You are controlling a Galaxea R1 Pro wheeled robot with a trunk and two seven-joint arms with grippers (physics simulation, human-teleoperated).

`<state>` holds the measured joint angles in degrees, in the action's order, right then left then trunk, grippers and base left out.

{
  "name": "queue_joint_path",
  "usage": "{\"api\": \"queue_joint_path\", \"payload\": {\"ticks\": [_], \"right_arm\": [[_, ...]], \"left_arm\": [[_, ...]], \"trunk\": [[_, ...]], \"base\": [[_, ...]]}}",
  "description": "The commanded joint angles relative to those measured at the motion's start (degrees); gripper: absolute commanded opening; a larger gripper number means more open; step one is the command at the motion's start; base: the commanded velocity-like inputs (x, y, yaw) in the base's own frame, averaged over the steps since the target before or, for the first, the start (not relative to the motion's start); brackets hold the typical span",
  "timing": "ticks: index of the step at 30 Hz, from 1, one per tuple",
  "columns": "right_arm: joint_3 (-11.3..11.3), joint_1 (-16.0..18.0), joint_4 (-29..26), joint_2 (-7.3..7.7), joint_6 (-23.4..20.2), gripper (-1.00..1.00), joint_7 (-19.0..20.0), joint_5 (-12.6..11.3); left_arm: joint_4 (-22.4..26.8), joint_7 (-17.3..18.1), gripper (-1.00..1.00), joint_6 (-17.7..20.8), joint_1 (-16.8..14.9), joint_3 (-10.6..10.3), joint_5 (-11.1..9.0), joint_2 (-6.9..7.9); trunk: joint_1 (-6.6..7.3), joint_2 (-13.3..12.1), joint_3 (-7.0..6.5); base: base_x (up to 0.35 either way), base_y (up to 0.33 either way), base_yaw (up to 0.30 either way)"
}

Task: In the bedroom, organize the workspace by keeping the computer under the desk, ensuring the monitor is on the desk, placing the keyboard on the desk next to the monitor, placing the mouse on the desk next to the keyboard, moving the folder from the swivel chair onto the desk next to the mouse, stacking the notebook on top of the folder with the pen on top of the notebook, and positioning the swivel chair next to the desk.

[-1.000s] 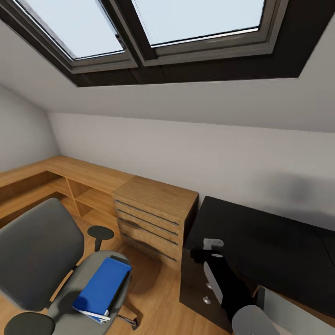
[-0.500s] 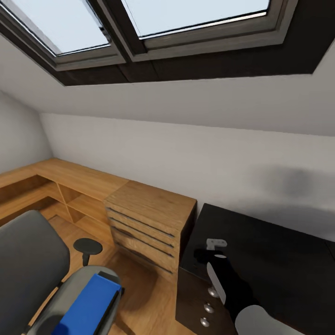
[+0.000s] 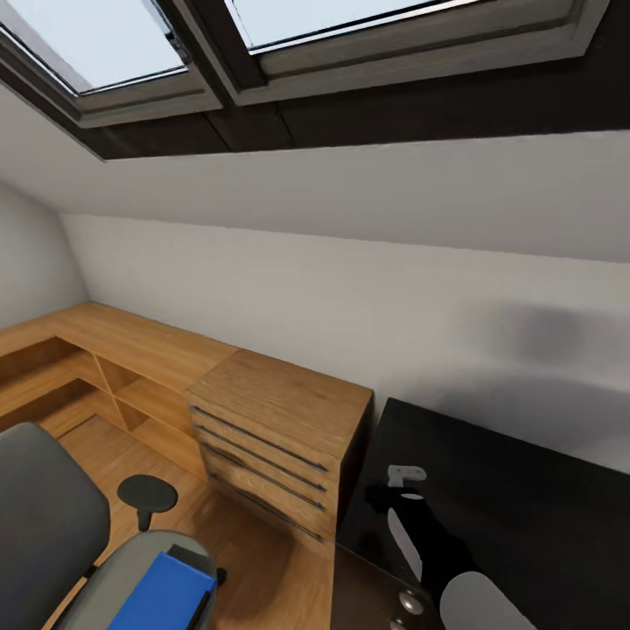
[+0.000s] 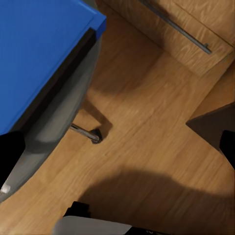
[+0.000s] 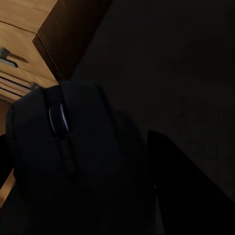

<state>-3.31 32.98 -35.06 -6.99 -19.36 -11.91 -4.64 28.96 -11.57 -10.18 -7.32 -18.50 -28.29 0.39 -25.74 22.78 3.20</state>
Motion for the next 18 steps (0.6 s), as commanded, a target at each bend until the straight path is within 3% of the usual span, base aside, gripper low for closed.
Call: {"api": "queue_joint_path", "payload": {"ticks": [1,8,18], "right_arm": [[-0.31,0.75,1.62,0.04,0.49,-1.00,-0.45,-0.63],[-0.18,5.15,11.83,0.37,3.34,-1.00,-0.47,-1.13],[0.04,5.94,16.03,0.40,2.93,-1.00,-0.48,-1.42]], "left_arm": [[0.02,-0.47,1.00,-0.28,-0.06,-0.48,-0.43,0.05],[0.21,-0.47,1.00,-1.35,-0.07,-0.48,-0.45,0.05],[0.62,-0.71,1.00,-3.05,-0.06,-0.22,-0.51,0.13]], "trunk": [[-0.04,0.14,0.13],[-0.04,0.14,0.13],[-0.04,0.14,0.13]], "base": [[0.072,0.000,0.000],[0.018,0.000,0.000],[0.001,0.000,0.000]]}}
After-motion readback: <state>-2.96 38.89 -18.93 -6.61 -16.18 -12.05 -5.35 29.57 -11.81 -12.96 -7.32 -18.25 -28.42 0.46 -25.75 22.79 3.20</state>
